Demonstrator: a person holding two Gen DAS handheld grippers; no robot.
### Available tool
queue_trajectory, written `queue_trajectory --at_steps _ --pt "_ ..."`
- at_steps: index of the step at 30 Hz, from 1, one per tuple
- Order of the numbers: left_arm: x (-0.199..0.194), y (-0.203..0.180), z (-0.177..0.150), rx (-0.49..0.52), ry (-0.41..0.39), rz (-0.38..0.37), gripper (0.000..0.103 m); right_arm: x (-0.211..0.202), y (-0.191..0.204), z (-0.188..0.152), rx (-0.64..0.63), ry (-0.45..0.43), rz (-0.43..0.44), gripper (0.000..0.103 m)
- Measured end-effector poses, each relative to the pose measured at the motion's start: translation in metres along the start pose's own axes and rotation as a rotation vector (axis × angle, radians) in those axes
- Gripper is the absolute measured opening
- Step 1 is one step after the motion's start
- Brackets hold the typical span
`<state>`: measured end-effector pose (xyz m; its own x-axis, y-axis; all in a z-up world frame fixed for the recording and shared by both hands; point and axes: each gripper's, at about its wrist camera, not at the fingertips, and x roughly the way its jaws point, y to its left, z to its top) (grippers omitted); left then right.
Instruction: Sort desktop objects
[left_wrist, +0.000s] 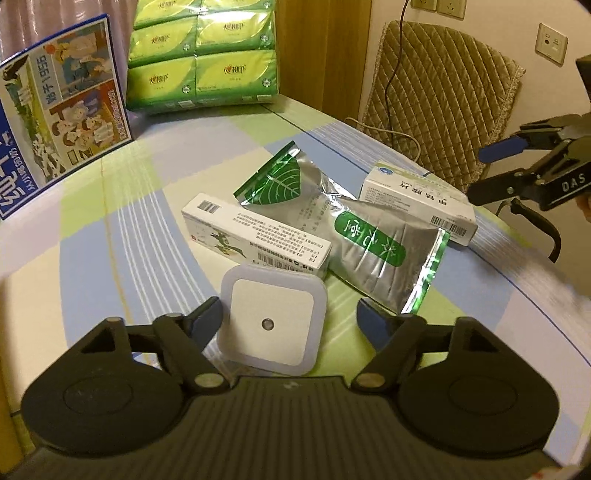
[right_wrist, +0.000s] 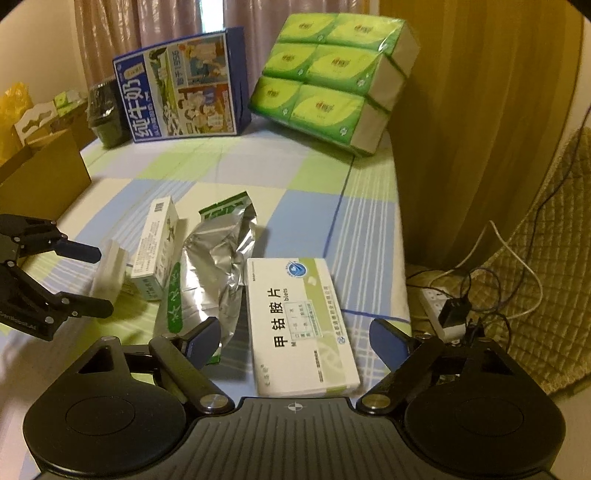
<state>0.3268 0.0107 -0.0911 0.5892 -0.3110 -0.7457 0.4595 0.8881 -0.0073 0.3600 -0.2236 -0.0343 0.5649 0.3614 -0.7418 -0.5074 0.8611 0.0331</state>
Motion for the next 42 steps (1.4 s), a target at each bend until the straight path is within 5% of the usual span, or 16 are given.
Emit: queue_trajectory --at_steps 15,19,30,42 --pt "0.016 0.017 0.0 -0.023 -0.019 -0.035 0.067 0.049 -0.008 0.001 -0.017 0.11 0.02 0.082" --pt "0.021 0.017 0.001 -0.025 -0.001 -0.045 0.075 0.052 -0.006 -0.002 -0.015 0.125 0.012 0.073" --pt "0.03 0.028 0.002 -0.067 0.03 -0.065 0.081 0.044 0.002 -0.009 -0.003 0.13 -0.016 0.07" --pt "-0.014 0.004 -0.027 -0.13 0.018 -0.066 0.035 -0.003 0.01 -0.052 0.136 0.135 -0.055 0.069"
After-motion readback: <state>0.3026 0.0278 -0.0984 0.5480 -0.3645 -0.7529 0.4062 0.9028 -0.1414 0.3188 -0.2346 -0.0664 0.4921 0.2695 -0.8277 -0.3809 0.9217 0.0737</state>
